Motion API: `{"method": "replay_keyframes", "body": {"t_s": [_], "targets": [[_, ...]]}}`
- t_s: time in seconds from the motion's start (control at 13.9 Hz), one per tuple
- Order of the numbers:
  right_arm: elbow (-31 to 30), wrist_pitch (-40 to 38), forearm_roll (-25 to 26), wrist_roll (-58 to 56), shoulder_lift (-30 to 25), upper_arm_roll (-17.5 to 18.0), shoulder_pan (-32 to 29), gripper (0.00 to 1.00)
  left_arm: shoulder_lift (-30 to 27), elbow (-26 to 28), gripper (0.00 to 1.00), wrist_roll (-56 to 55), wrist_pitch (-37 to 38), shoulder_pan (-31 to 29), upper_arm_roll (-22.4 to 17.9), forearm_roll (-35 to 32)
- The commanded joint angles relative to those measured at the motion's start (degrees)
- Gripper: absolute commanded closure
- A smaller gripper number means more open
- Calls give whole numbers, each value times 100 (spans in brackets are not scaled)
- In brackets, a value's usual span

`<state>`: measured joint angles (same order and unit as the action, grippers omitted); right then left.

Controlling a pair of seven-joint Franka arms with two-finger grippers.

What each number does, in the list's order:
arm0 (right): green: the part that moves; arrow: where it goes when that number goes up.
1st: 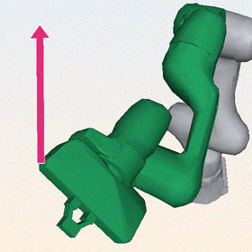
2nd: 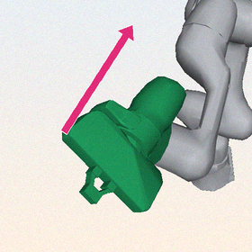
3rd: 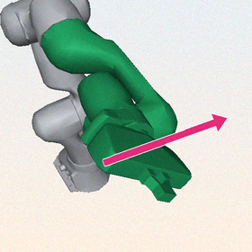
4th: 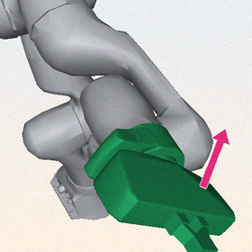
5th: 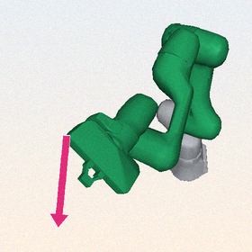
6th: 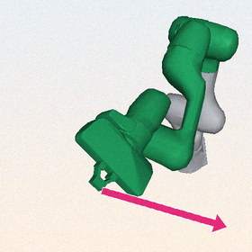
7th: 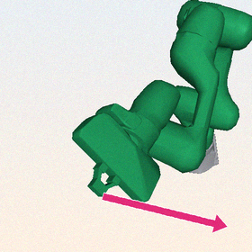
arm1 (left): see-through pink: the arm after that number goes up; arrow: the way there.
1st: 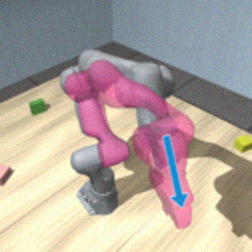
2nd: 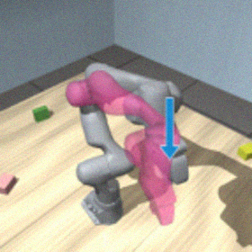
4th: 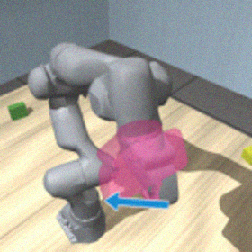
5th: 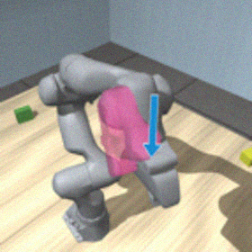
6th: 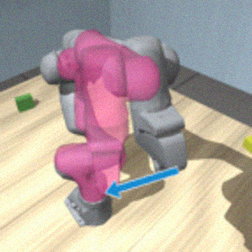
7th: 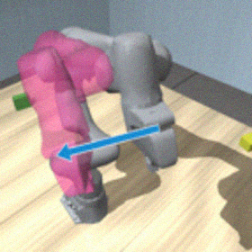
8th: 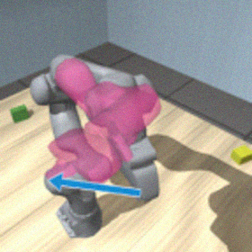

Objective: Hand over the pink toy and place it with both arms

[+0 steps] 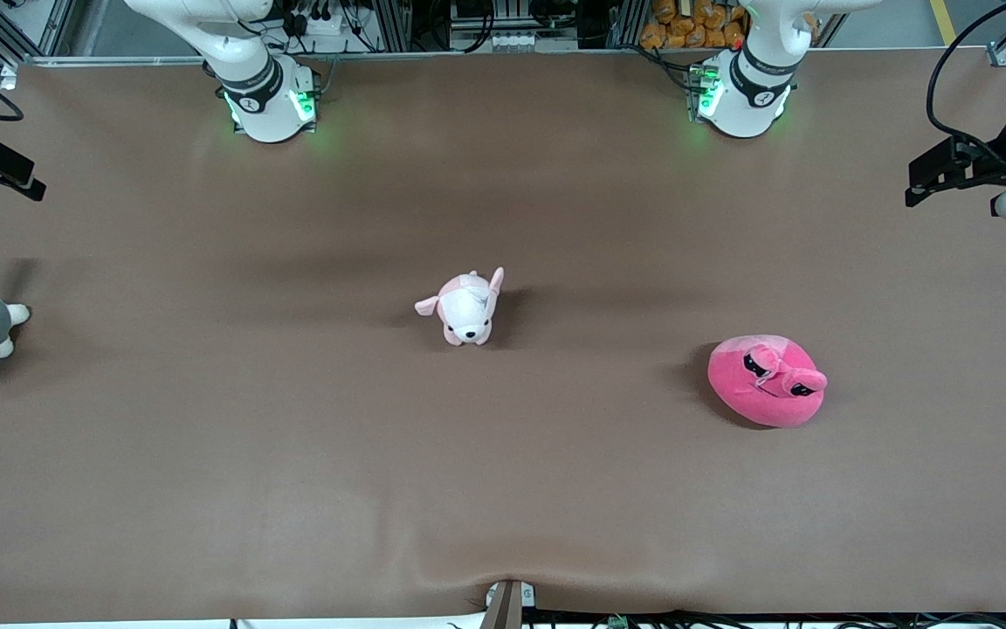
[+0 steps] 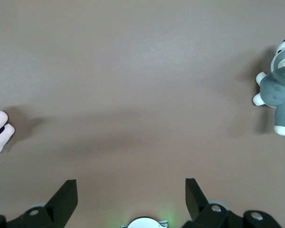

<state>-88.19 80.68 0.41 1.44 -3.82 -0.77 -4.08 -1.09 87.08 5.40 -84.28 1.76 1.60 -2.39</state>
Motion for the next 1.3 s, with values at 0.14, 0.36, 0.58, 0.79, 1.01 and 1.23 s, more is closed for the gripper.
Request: {"method": "replay_keyframes", "body": {"t_s": [0.14, 0.36, 0.58, 0.79, 1.01, 1.23], "targets": [[83, -43, -67, -74, 48, 42, -84, 0, 56, -86, 0, 14, -9, -44, -11, 72], [83, -35, -67, -65, 57, 42, -84, 0, 118, -95, 0, -389, -9, -35, -11, 72], [83, -43, -67, -74, 92, 42, -84, 0, 118, -86, 0, -434, -9, -44, -37, 81], [83, -43, -67, -74, 101, 42, -75, 0, 118, -86, 0, -513, -9, -44, -116, 239], [83, -43, -67, -74, 110, 42, -67, 0, 179, -86, 0, -733, -9, -44, -116, 239], [83, -43, -67, -91, 276, 51, -58, 0, 214, -86, 0, -759, -9, -44, -116, 239]]}}
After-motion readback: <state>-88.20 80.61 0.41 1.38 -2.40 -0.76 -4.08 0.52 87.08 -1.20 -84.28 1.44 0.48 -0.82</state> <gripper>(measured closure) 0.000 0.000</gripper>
